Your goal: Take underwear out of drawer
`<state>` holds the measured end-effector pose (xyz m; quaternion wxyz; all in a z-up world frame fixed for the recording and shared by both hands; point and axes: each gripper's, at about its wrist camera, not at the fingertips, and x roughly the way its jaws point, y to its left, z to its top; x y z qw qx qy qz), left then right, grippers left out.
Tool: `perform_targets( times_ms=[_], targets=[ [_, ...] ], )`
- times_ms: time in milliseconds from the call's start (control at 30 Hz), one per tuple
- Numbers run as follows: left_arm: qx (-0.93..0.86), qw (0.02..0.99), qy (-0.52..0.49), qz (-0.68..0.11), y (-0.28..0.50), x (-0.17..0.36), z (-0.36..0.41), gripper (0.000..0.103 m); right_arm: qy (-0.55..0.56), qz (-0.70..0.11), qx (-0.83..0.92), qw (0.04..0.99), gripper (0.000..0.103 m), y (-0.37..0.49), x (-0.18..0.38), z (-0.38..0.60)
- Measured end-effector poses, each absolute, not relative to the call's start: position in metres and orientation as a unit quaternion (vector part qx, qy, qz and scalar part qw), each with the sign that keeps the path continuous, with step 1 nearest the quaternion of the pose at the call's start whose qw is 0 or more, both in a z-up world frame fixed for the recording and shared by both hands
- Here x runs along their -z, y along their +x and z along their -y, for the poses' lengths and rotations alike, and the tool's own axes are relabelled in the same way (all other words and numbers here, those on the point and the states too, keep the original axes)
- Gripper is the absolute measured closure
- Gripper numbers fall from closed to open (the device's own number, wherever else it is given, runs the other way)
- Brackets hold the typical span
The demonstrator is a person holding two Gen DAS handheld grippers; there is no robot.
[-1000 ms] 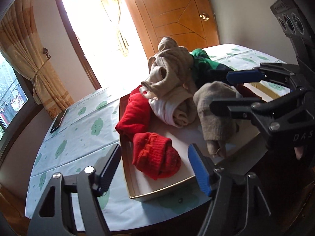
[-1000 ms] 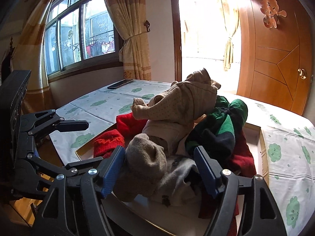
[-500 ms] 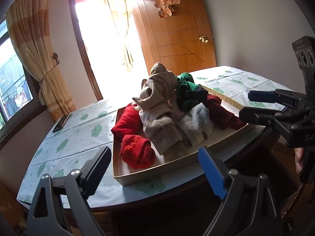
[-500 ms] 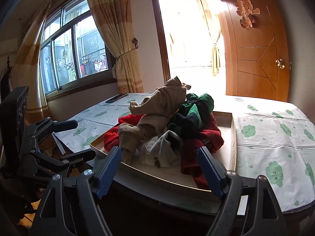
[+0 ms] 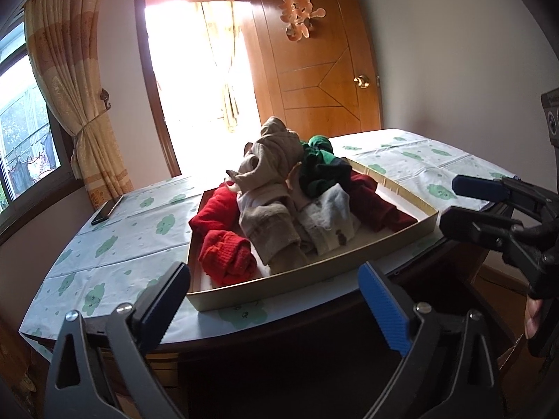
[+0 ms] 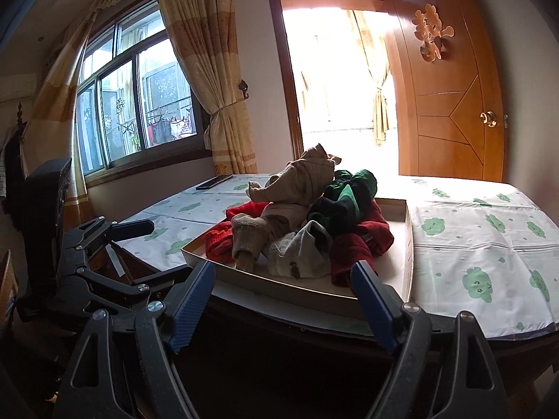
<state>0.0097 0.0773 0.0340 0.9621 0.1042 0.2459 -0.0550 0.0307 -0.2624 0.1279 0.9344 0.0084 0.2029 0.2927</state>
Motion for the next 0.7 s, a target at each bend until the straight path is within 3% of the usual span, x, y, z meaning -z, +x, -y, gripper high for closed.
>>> perform_targets(
  times_ms=[700],
  targets=[
    [0.060,0.956,0.091,-0.272,0.010,-0.024,-0.074,0.002,-0.002,-0.194,-0.293,0.936,0.020,0.018,-0.125,0.260]
  ],
)
